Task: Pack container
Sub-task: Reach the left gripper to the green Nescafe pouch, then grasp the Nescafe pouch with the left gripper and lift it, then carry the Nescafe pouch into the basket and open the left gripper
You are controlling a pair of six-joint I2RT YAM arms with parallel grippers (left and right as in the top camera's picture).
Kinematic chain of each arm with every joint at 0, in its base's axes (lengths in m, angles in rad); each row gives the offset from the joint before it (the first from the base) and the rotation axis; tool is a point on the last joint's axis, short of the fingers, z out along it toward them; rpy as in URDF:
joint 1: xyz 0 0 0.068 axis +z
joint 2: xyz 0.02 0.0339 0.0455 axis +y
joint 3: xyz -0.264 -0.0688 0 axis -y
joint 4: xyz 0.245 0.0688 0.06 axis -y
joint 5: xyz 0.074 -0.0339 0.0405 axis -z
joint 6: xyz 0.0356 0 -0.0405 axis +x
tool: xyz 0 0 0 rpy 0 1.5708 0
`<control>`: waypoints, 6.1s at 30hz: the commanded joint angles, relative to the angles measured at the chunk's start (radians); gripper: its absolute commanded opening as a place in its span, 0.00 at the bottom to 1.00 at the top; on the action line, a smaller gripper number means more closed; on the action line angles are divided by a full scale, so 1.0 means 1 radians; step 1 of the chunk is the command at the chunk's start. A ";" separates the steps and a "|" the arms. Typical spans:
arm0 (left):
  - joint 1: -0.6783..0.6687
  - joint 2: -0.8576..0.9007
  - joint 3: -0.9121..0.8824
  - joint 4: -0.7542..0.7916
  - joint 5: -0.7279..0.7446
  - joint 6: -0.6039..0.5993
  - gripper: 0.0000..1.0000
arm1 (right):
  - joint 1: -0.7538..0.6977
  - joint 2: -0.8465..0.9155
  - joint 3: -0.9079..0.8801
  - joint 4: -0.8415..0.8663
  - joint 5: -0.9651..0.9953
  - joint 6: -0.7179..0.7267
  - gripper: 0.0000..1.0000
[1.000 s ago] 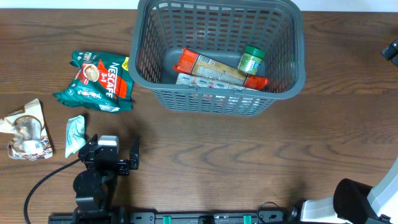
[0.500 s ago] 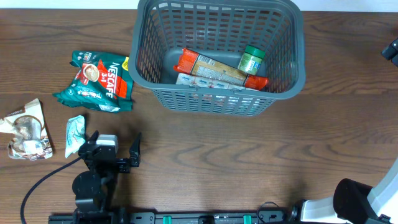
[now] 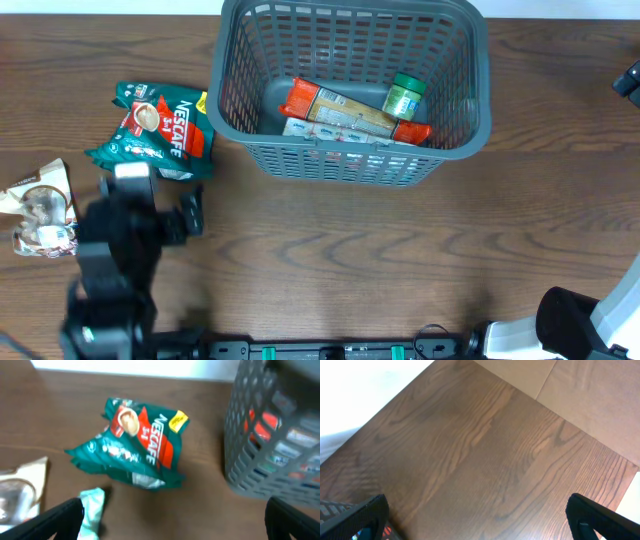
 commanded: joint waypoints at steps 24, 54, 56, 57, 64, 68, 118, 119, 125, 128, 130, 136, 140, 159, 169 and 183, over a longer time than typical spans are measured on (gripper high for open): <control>0.188 0.795 0.612 -0.322 -0.026 0.362 0.98 | -0.004 -0.001 -0.002 -0.001 0.008 0.013 0.99; 0.219 1.006 0.841 -0.333 0.118 0.275 0.99 | -0.004 -0.001 -0.002 -0.001 0.008 0.013 0.99; 0.219 1.008 0.841 -0.327 0.117 0.275 0.98 | -0.004 -0.001 -0.002 -0.001 0.008 0.013 0.99; 0.219 1.011 0.841 -0.324 0.117 0.275 0.99 | -0.004 -0.001 -0.002 -0.001 0.008 0.013 0.99; 0.219 1.105 0.841 -0.336 0.117 0.275 0.98 | -0.004 -0.001 -0.002 -0.001 0.008 0.013 0.99; 0.219 1.169 0.841 -0.333 0.116 0.275 0.98 | -0.004 -0.001 -0.002 -0.001 0.008 0.013 0.99; 0.218 1.525 0.897 -0.298 0.118 0.332 0.27 | -0.004 -0.001 -0.002 -0.001 0.008 0.013 0.99; 0.218 1.525 0.897 -0.298 0.118 0.332 0.12 | -0.004 -0.001 -0.002 -0.001 0.008 0.013 0.99; 0.217 1.525 0.895 -0.302 0.144 0.331 0.06 | -0.004 -0.001 -0.002 -0.001 0.008 0.013 0.99; 0.217 1.516 0.895 -0.302 0.144 0.331 0.06 | -0.004 -0.001 -0.002 -0.001 0.008 0.013 0.99; 0.217 1.498 0.901 -0.303 0.144 0.319 0.06 | -0.004 -0.001 -0.002 -0.001 0.008 0.013 0.99; 0.217 1.392 0.955 -0.306 0.140 0.269 0.06 | -0.004 -0.001 -0.002 -0.001 0.008 0.013 0.99; 0.217 1.294 0.988 -0.306 0.140 0.205 0.06 | -0.004 -0.001 -0.002 -0.001 0.008 0.013 0.99; 0.206 0.703 0.999 -0.208 0.373 0.090 0.06 | -0.004 -0.001 -0.002 -0.001 0.008 0.013 0.99; 0.015 0.613 0.998 -0.023 0.654 0.092 0.06 | -0.004 -0.001 -0.002 -0.001 0.008 0.013 0.99; -0.263 0.884 0.998 0.074 0.641 0.091 0.06 | -0.004 -0.001 -0.002 -0.001 0.008 0.013 0.99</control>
